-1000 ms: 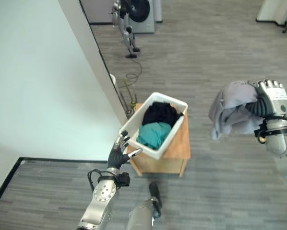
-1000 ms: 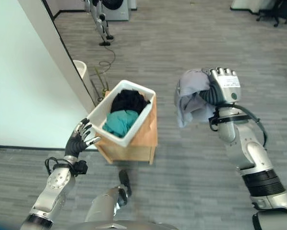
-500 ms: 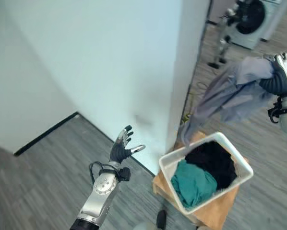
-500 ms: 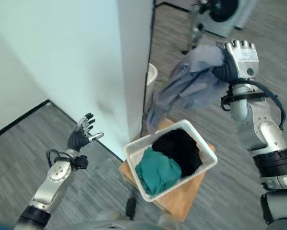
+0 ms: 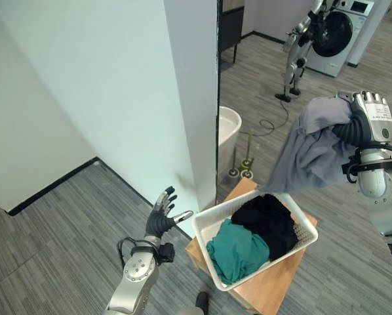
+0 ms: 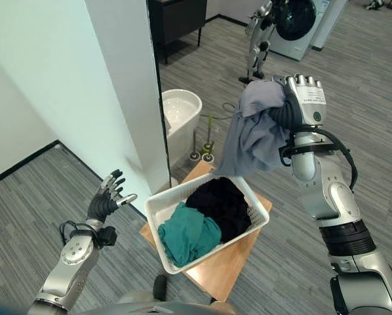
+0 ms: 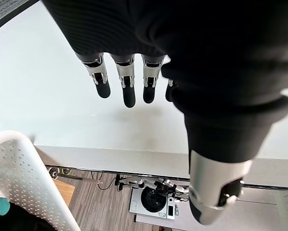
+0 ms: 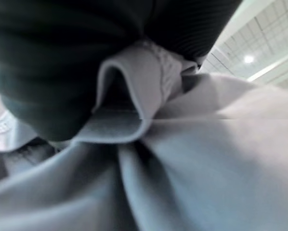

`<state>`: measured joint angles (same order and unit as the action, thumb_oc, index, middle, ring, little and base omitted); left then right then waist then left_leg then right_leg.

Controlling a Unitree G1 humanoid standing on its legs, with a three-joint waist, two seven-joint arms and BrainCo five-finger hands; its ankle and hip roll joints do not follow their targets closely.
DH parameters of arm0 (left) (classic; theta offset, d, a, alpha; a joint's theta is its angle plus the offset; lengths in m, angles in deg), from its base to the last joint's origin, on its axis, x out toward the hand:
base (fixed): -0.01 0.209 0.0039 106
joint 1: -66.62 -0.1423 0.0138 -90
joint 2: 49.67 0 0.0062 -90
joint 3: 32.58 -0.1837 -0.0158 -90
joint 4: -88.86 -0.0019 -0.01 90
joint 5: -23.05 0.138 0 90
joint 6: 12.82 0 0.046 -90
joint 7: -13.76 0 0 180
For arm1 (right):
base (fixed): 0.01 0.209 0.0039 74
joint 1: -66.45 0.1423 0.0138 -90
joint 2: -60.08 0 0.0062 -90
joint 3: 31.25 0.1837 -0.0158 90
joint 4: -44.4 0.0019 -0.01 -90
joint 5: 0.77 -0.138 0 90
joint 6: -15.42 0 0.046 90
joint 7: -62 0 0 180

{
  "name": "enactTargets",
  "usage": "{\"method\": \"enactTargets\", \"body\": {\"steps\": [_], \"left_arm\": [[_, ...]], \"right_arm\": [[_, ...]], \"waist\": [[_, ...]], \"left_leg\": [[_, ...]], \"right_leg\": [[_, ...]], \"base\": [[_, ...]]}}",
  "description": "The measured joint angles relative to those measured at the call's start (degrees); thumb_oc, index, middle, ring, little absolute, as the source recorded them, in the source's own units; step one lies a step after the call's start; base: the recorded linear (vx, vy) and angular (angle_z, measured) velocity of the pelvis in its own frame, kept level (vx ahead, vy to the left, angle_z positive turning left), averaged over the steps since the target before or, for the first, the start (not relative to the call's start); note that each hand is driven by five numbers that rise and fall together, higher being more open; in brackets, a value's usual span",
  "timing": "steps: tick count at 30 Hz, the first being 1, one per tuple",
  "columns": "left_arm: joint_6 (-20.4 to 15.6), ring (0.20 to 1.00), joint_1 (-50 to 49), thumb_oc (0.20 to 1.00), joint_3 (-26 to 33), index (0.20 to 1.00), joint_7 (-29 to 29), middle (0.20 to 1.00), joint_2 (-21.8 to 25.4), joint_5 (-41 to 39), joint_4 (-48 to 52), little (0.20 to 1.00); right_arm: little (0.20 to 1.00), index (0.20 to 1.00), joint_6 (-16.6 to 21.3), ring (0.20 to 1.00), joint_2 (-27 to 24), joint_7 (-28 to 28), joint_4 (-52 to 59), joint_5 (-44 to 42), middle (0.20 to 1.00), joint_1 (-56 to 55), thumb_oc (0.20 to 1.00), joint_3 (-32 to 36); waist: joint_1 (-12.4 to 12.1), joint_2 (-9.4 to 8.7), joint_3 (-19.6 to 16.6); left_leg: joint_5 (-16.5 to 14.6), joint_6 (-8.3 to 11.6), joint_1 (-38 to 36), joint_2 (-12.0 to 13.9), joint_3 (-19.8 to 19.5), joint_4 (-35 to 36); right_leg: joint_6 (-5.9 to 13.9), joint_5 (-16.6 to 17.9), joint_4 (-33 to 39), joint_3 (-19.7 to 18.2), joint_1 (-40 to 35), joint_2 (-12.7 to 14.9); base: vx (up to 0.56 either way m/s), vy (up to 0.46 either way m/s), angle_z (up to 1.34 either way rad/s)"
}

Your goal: Pick up bed clothes into laundry basket.

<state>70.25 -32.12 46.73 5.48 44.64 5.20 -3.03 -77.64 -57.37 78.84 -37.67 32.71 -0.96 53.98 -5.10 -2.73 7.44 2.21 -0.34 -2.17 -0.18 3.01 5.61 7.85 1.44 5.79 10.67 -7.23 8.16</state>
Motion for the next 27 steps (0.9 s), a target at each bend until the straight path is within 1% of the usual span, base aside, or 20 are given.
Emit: {"method": "enactTargets", "body": {"steps": [4, 15, 20, 21, 22, 24, 27], "left_arm": [[0.03, 1.0, -0.37, 1.0, -0.12, 1.0, -0.01, 1.0, -0.1, 0.02, 0.03, 1.0], [0.04, 1.0, -0.53, 1.0, -0.11, 1.0, -0.07, 1.0, -0.64, -0.04, 0.03, 1.0], [0.08, 1.0, -0.62, 1.0, -0.04, 1.0, -0.2, 1.0, -1.06, -0.04, 0.09, 1.0], [0.07, 1.0, -0.8, 1.0, 0.15, 1.0, -0.23, 1.0, -1.6, -0.04, 0.21, 1.0], [0.08, 1.0, -0.87, 1.0, 0.11, 1.0, -0.26, 1.0, -2.39, -0.03, 0.26, 1.0], [0.08, 1.0, -0.97, 1.0, -0.01, 1.0, -0.26, 1.0, -2.6, -0.02, 0.42, 1.0], [0.08, 1.0, -1.05, 1.0, -0.06, 1.0, -0.31, 1.0, -2.55, -0.02, 0.41, 1.0]], "right_arm": [[0.2, 0.2, 0.05, 0.2, -0.04, -0.01, 0.15, -1.05, 0.2, 2.03, 0.2, -0.31], [0.2, 0.2, 0.74, 0.2, 0.17, -0.96, 0.16, -4.21, 0.2, 1.95, 0.2, -0.32], [0.2, 0.2, 0.92, 0.2, 2.66, -1.29, 1.03, -4.35, 0.2, -1.46, 0.2, -0.04], [0.2, 0.2, 0.98, 0.2, 4.91, -1.3, 1.99, -4.37, 0.2, -3.32, 0.2, 0.6], [0.2, 0.2, 1.38, 0.2, 6.53, -1.89, 2.39, -4.4, 0.2, -5.15, 0.2, -0.35], [0.2, 0.2, 1.5, 0.2, 8.64, -2.53, 2.15, -4.39, 0.2, -6.85, 0.2, -1.33], [0.2, 0.2, 2.2, 0.2, 8.88, -3.5, 0.93, -4.24, 0.2, -7.35, 0.2, -3.31]], "waist": [[0.1, 0.97, -0.69], [0.26, 1.79, -1.27], [0.39, 1.82, -1.51], [0.25, 1.7, -1.58], [0.42, 1.74, -1.6], [0.41, 1.72, -1.61], [0.37, 1.82, -1.59]], "left_leg": [[0.55, 0.18, -0.35, 0.06, 0.68, -0.32], [0.35, 0.49, -1.03, 0.37, 1.11, -0.02], [0.37, 0.48, -1.02, 0.56, 1.2, -0.29], [0.37, 0.48, -1.09, 0.59, 1.17, -0.29], [0.44, 0.57, -1.07, 0.6, 1.21, -0.29], [0.47, 0.62, -1.12, 0.72, 1.24, -0.3], [0.54, 0.72, -1.18, 0.82, 1.22, -0.29]], "right_leg": [[0.0, 0.01, 0.0, -0.15, 0.09, 0.02], [-0.06, 0.06, 0.01, -0.24, -0.42, -0.15], [-0.08, 0.07, 0.01, -0.33, -0.38, -0.31], [-0.08, 0.07, 0.01, -0.28, -0.48, -0.36], [-0.09, 0.06, 0.01, -0.31, -0.41, -0.37], [-0.09, 0.06, 0.01, -0.32, -0.45, -0.47], [-0.1, 0.06, 0.01, -0.29, -0.52, -0.55]], "base": [[0.01, -0.031, -0.04], [0.0, -0.012, -0.01], [0.0, 0.0, 0.0], [0.0, 0.0, 0.0], [0.0, 0.0, 0.0], [0.0, 0.0, 0.0], [0.0, 0.0, 0.0]]}}
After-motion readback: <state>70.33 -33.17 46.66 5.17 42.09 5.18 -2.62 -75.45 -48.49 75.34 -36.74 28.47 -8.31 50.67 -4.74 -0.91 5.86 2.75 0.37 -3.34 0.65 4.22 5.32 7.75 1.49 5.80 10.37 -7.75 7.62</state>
